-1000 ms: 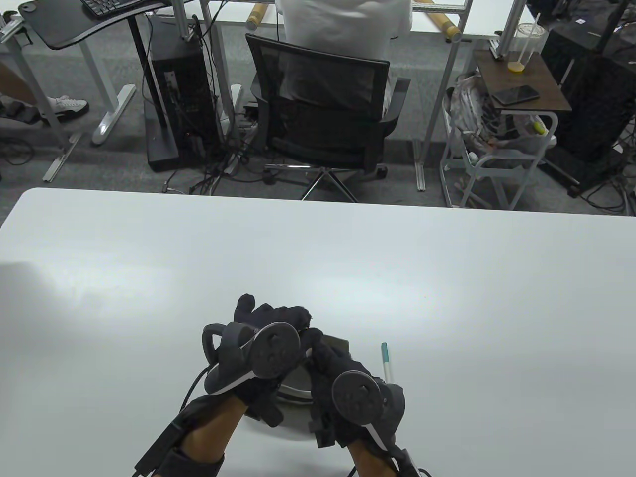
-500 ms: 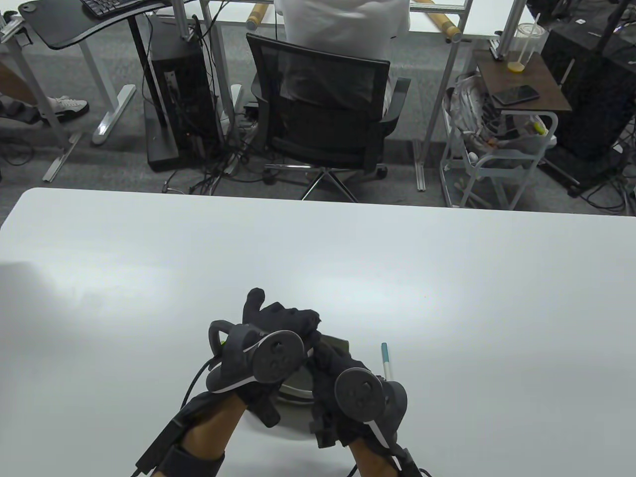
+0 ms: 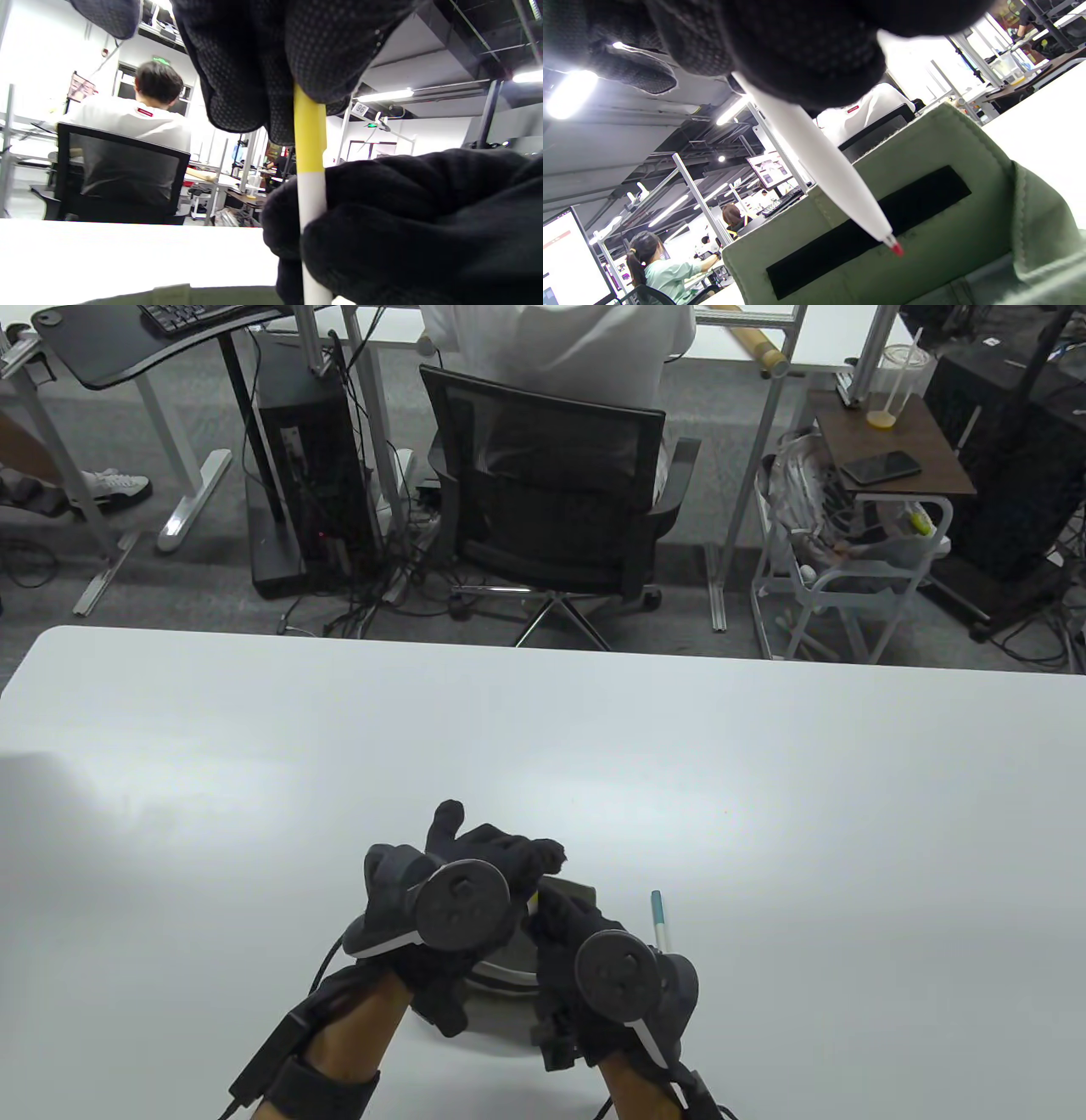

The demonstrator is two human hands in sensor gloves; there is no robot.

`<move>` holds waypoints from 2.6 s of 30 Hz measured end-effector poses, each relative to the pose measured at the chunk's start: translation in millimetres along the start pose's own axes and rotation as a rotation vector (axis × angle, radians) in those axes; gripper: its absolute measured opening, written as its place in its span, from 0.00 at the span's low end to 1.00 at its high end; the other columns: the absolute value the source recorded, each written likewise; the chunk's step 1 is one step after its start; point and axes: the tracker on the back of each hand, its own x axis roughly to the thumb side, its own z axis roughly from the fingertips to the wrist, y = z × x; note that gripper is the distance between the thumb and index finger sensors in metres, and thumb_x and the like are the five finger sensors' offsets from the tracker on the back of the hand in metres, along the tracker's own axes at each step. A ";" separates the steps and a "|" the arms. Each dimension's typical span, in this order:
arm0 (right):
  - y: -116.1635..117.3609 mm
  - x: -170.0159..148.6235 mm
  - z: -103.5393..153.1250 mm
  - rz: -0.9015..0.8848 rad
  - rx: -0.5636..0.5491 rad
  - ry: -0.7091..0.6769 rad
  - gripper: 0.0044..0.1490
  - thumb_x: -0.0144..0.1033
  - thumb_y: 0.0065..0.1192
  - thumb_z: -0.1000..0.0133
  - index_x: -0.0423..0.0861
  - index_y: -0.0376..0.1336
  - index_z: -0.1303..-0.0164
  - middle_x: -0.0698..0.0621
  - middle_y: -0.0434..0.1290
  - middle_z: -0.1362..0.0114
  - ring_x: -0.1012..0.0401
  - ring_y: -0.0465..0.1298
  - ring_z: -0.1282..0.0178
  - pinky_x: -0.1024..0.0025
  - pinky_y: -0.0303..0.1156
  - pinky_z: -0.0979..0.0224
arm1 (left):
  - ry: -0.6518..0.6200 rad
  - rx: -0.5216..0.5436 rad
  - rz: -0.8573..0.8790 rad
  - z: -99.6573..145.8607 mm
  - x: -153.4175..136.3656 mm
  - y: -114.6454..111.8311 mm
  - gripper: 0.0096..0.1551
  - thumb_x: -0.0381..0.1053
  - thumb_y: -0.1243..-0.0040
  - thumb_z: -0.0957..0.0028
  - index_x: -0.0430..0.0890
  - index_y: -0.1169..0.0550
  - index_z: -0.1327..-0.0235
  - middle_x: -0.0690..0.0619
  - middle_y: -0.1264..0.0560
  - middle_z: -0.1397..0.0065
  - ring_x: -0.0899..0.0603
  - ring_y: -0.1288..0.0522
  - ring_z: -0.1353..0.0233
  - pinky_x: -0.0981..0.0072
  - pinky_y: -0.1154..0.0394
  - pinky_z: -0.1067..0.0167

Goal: Twist to extend twist pen refills

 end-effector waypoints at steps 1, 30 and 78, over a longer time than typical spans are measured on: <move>0.1 -0.1 -0.1 -0.001 0.001 0.000 0.28 0.41 0.65 0.60 0.49 0.75 0.50 0.48 0.83 0.52 0.67 0.83 0.74 0.75 0.80 0.70 | -0.005 0.001 0.006 1.2 -1.3 -0.9 0.25 0.40 0.36 0.45 0.50 0.20 0.32 0.51 0.16 0.31 0.39 0.19 0.32 0.20 0.44 0.29; -24.7 -13.8 -12.5 0.033 -0.090 0.082 0.29 0.45 0.67 0.58 0.46 0.76 0.50 0.47 0.83 0.54 0.65 0.82 0.74 0.74 0.79 0.70 | 0.584 -0.159 -0.341 124.7 -187.4 -63.8 0.51 0.67 0.45 0.41 0.44 0.44 0.10 0.33 0.45 0.09 0.21 0.48 0.15 0.14 0.54 0.32; -1.2 -150.7 -26.6 0.771 0.290 0.614 0.36 0.53 0.69 0.62 0.46 0.74 0.47 0.49 0.83 0.54 0.64 0.83 0.73 0.73 0.79 0.69 | 0.573 -0.190 -0.256 130.3 -187.0 -74.5 0.51 0.67 0.45 0.42 0.43 0.42 0.11 0.33 0.42 0.10 0.21 0.46 0.15 0.14 0.54 0.33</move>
